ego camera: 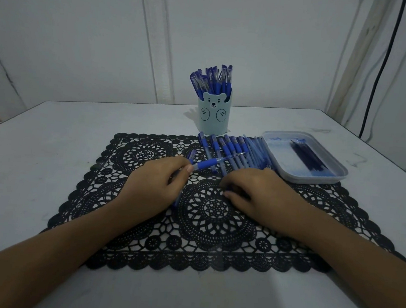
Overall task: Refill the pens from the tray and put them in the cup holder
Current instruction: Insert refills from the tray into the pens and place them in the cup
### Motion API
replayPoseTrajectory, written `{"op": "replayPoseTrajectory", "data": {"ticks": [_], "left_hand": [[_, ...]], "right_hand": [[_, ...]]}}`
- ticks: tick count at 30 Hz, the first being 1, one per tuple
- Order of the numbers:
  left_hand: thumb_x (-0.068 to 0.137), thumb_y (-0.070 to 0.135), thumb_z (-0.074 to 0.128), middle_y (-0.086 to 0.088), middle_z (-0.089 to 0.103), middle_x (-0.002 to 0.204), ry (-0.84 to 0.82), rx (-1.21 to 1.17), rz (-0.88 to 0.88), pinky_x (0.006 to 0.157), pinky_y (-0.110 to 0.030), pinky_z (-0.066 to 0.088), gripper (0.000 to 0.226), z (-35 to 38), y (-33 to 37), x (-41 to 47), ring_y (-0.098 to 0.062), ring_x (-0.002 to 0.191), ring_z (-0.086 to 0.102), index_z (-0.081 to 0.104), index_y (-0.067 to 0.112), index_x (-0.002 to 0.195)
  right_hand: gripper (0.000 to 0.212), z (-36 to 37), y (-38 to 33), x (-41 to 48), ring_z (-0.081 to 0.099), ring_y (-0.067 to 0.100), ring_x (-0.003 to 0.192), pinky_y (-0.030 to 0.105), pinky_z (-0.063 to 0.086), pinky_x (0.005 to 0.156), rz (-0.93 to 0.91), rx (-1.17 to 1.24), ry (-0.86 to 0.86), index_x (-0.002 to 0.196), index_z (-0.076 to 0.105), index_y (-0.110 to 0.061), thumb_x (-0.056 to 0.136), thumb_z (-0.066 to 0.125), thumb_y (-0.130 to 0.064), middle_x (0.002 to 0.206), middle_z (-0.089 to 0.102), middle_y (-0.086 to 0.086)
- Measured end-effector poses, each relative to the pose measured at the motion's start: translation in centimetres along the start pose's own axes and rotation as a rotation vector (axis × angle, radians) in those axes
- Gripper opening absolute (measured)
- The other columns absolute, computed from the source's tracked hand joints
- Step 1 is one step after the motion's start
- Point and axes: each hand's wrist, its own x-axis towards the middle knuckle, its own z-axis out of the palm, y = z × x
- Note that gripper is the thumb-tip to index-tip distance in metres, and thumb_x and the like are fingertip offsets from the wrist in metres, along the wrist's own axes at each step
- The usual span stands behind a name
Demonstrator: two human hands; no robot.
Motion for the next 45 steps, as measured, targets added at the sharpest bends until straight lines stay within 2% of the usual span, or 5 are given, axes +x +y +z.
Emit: {"op": "replayPoseTrajectory", "data": {"ticks": [20,25,28,34,45], "left_hand": [[0.089,0.044,0.032,0.011,0.054,0.062,0.058,-0.066,0.114,0.050,-0.015,0.035,0.036,-0.2,0.4,-0.1,-0.008,0.061,0.050,0.061,0.024,0.093],[0.091,0.042,0.034,0.007,0.055,0.057,0.082,-0.111,0.047,0.046,-0.017,0.035,0.032,-0.2,0.2,0.0,-0.009,0.056,0.051,0.060,0.024,0.090],[0.090,0.039,0.037,0.007,0.054,0.058,0.082,-0.105,-0.001,0.045,-0.021,0.032,0.028,-0.1,0.1,0.1,-0.009,0.055,0.049,0.061,0.024,0.090],[0.090,0.039,0.036,0.008,0.053,0.058,0.068,-0.070,-0.011,0.045,-0.019,0.030,0.029,-0.1,0.1,0.0,-0.004,0.053,0.046,0.060,0.023,0.089],[0.095,0.030,0.044,0.010,0.054,0.059,0.058,-0.055,-0.006,0.045,-0.017,0.029,0.021,-0.2,0.3,0.0,-0.002,0.056,0.047,0.062,0.020,0.090]], "right_hand": [[0.023,-2.1,0.7,0.6,0.046,0.005,0.049,0.014,0.039,0.046,0.504,1.108,0.407,0.081,0.069,-0.012,0.090,0.052,-0.026,0.055,0.059,-0.007],[0.024,-4.3,4.0,1.2,0.049,0.006,0.047,0.017,0.041,0.046,0.691,1.427,0.882,0.077,0.061,-0.013,0.094,0.050,-0.026,0.050,0.058,-0.007],[0.021,-4.3,5.3,0.9,0.054,0.004,0.051,0.018,0.048,0.054,0.641,1.054,1.014,0.079,0.064,-0.016,0.094,0.051,-0.024,0.055,0.063,-0.008],[0.019,-1.0,6.2,0.5,0.060,0.020,0.075,0.030,0.047,0.070,0.183,-0.123,0.473,0.101,0.070,-0.013,0.088,0.059,-0.020,0.087,0.070,0.005],[0.030,-3.1,8.4,0.3,0.054,0.032,0.095,0.039,0.038,0.082,0.594,-0.328,0.436,0.101,0.067,-0.014,0.094,0.044,-0.031,0.101,0.061,0.012]]}}
